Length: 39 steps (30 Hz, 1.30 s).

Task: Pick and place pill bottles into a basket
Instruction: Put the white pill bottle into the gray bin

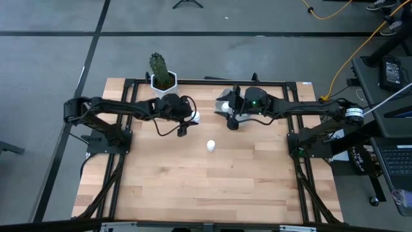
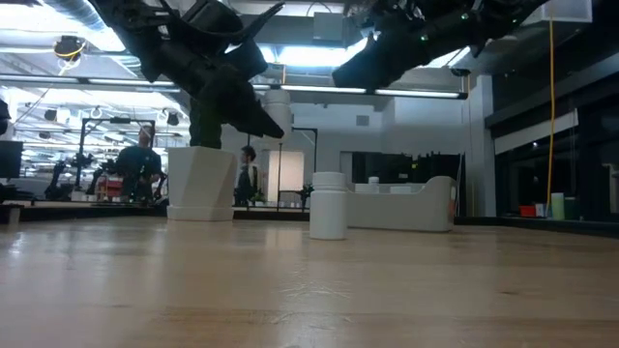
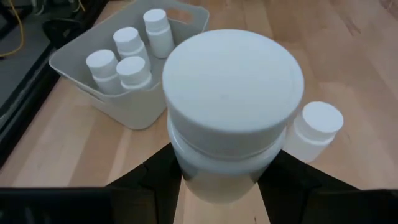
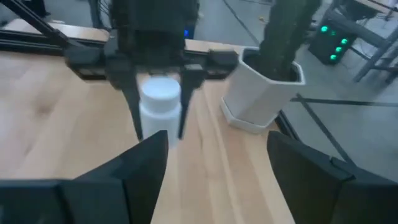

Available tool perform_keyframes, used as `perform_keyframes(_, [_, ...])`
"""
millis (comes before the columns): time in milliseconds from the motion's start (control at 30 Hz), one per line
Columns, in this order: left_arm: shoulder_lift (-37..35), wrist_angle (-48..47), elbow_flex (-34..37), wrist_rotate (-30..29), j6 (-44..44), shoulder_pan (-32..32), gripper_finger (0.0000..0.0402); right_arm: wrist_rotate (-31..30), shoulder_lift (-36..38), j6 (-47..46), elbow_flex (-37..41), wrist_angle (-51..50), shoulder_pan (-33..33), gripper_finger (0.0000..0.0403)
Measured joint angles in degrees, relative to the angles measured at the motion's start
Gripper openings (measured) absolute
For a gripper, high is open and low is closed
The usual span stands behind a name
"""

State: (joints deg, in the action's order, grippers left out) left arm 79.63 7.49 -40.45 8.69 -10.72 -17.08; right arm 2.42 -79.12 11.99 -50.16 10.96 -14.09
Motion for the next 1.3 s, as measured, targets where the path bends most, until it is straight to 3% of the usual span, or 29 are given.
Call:
perform_keyframes(200, [4.05,0.81,-1.89,-0.02,-1.97,-0.14,0.0171,5.36,-3.21,-1.19,-3.19,-4.66,0.00,0.0273])
perform_keyframes(367, [7.10,-3.04,-6.27,-0.02,-5.28,-0.39,0.0171,5.68,-4.78,-1.08,-6.54,-10.74,0.00,0.0273])
perform_keyframes(667, [8.38,-3.53,-9.98,0.00,-8.12,-0.69,0.0171,6.67,-5.02,-1.01,-7.14,-10.51,0.04,0.0273])
perform_keyframes(1300, [8.38,-3.55,-10.03,-0.02,-8.09,-1.09,0.0171,6.73,-9.76,-1.65,-7.13,-4.85,1.16,0.0273])
